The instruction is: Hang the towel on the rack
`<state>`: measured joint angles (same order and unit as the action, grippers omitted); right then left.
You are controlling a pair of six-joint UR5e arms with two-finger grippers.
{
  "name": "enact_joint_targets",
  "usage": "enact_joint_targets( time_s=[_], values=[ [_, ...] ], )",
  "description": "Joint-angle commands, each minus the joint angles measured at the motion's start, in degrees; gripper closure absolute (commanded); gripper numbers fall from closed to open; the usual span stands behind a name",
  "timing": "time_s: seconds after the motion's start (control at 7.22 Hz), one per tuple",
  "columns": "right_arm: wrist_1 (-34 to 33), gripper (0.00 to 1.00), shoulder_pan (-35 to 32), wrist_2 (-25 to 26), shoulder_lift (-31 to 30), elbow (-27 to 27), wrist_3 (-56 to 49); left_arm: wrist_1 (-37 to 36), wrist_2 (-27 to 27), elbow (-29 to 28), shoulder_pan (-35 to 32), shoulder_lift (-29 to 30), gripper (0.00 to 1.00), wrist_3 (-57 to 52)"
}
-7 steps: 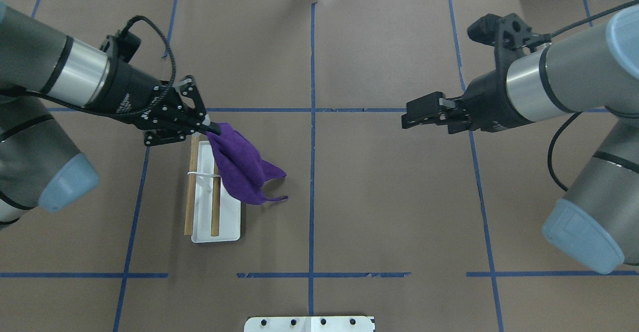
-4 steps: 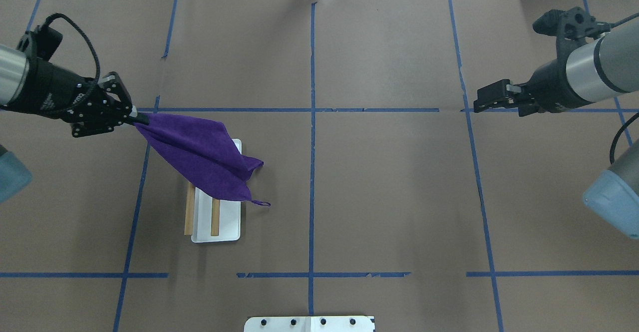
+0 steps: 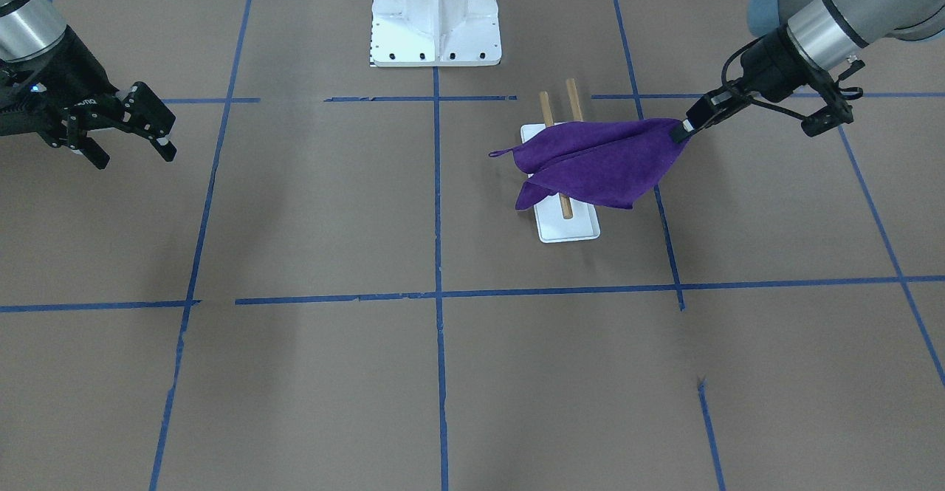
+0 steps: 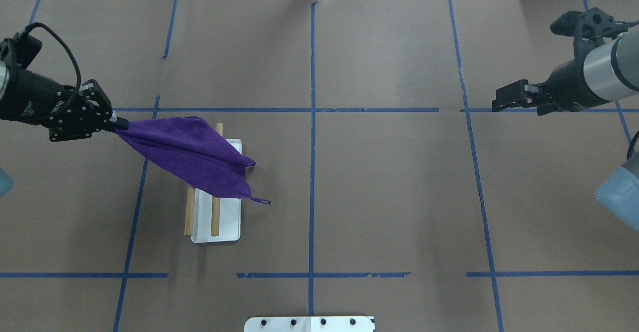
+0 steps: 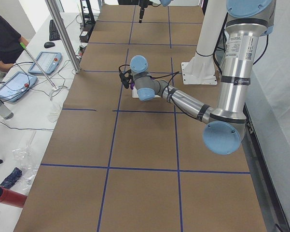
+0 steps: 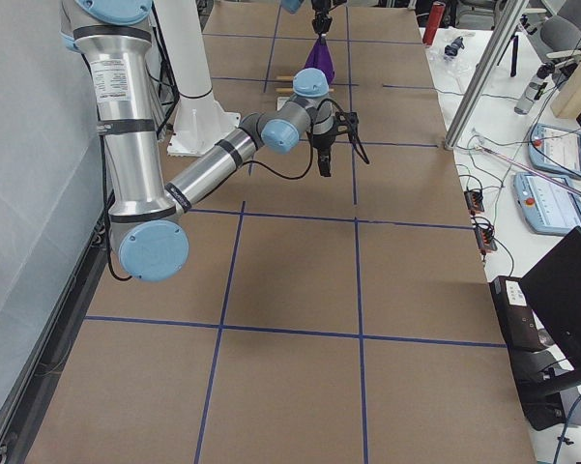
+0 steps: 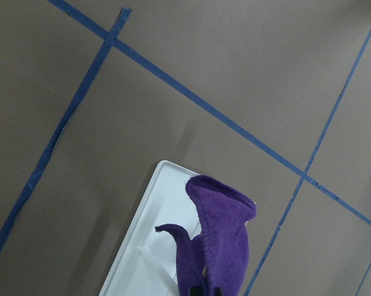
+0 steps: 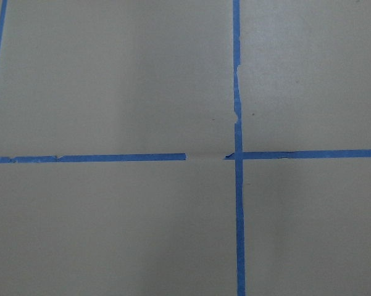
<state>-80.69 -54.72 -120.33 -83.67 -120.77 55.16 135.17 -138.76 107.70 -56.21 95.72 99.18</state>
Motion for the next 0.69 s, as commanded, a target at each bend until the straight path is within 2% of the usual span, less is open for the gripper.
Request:
enact_joint_targets(
  time_s=[0.0, 0.14, 0.42, 0.55],
  values=[
    [-0.08, 0.00, -0.82, 0.01, -0.44, 0.36, -0.06, 0.78, 0.42, -1.26, 0.14, -2.89, 0.11, -4.31],
    [-0.08, 0.00, -2.22, 0.01, -1.14, 0.71, -0.49, 2.36, 0.42, -1.52, -0.04, -5.69, 0.13, -7.39],
    [-0.26, 0.00, -5.20, -0.17, -4.99, 1.50, -7.75, 2.81, 0.59, -2.13, -3.36, -9.49, 0.12, -21.14],
    [-0.26, 0.00, -9.05, -2.95, -8.41, 2.55, -13.53, 2.73, 0.51, -4.23, -6.86, -9.94, 0.11, -31.22]
  ],
)
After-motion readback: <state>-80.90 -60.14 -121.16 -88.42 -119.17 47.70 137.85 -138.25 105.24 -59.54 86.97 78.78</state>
